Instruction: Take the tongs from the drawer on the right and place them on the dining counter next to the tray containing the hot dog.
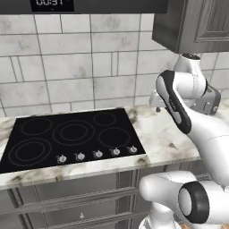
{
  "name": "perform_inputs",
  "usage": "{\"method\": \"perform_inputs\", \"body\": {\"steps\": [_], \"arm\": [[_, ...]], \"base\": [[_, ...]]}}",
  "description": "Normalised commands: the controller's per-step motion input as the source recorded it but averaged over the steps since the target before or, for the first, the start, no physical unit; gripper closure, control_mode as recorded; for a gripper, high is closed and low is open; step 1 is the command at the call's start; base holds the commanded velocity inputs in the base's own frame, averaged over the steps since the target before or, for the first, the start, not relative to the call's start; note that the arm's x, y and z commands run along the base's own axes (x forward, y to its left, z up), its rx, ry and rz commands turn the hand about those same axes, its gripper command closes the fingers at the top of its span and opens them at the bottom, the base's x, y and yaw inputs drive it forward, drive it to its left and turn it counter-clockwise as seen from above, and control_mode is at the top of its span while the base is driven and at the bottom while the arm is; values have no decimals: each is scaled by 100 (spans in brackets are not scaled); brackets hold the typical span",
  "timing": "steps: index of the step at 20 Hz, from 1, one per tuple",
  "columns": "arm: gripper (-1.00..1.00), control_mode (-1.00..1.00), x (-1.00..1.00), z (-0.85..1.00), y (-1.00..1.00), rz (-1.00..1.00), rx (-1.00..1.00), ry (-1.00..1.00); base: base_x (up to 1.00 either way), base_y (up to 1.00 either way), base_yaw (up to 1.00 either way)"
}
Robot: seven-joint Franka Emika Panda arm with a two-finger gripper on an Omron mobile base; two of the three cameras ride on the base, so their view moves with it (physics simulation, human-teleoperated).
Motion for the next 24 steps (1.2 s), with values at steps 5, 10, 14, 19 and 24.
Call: {"method": "perform_inputs", "body": {"steps": [5,10,14,19,24], "arm": [[-100,-100,-22,-49,-69,-18,12,-5],[-100,-100,-29,-38,-91,-32,12,-14],[-100,-100,-38,-16,-76,-26,18,-15],[-100,-100,-38,-15,-70,-24,19,-16],[-100,-100,-27,-22,-61,-20,18,-11]], "base": [[0,0,0],[0,0,0],[0,0,0],[0,0,0],[0,0,0]]}}
